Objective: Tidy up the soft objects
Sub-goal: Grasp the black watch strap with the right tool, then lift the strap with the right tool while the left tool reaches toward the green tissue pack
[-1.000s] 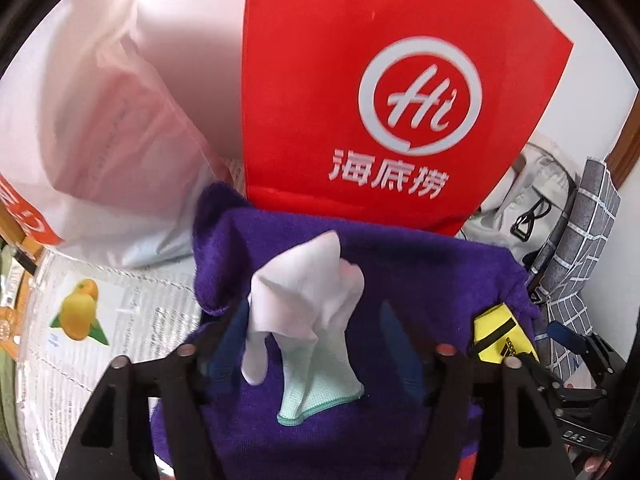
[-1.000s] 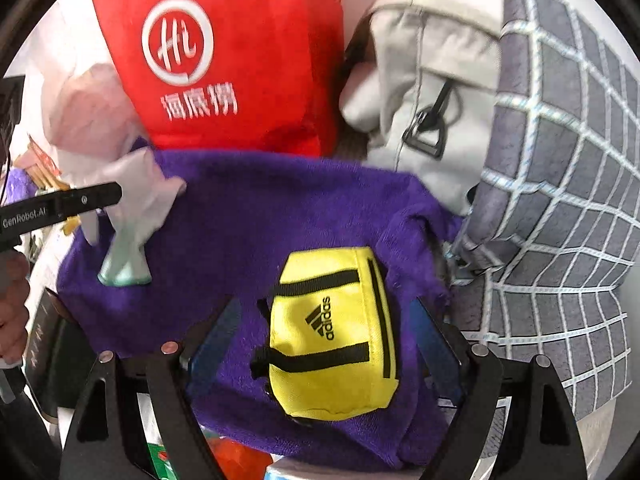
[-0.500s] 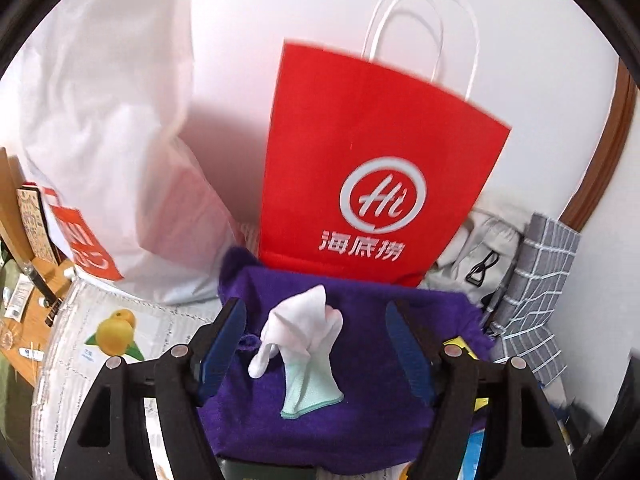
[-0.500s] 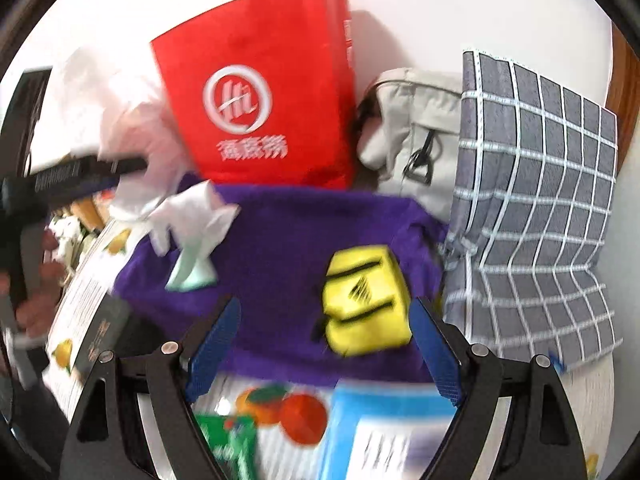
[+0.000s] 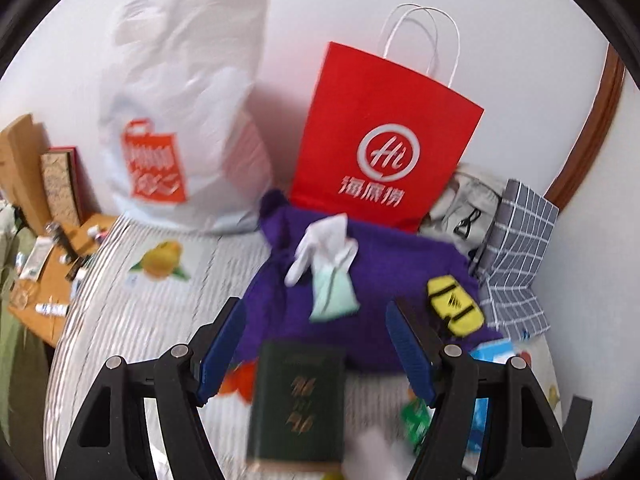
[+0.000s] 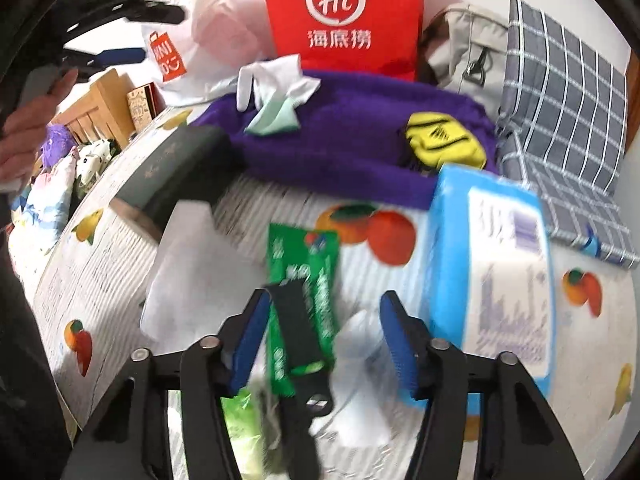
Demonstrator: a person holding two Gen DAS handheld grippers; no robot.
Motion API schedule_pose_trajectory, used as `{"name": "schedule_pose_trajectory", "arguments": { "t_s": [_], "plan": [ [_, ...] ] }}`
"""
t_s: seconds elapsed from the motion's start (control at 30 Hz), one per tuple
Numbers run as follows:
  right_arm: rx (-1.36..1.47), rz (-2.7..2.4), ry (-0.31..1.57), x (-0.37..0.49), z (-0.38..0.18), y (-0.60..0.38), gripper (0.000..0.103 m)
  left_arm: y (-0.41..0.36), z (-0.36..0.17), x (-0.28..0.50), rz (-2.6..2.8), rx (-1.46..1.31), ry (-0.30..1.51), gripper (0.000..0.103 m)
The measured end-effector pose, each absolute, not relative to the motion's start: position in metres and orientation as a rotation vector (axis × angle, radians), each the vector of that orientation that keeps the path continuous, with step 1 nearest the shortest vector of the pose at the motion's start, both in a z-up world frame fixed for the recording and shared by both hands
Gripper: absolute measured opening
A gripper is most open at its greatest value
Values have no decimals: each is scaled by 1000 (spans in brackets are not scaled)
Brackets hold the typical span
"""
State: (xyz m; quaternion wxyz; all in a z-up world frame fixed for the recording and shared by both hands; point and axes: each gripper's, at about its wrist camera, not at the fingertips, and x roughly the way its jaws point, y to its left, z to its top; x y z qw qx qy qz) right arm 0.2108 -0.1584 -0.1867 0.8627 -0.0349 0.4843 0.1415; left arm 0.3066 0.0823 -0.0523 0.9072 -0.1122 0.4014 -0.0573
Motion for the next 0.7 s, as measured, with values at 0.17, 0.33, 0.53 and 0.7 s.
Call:
{"name": "schedule_pose_trajectory", "arguments": {
  "t_s": [0.17, 0.33, 0.53, 0.7],
  "plan": [
    [-132, 299, 1018, 207, -197, -145, 49, 102, -65, 264, -106, -258, 841, 71],
    [-246, 278, 1010, 212, -206, -132, 37, 106, -74, 233, -128, -279, 850, 71],
    [-221, 319, 1067, 218, -206, -129, 21, 112, -81, 210, -138, -328, 860, 71],
    [-200, 339, 1089, 222, -214, -128, 31, 118, -88, 195, -140, -360, 867, 71]
  ]
}}
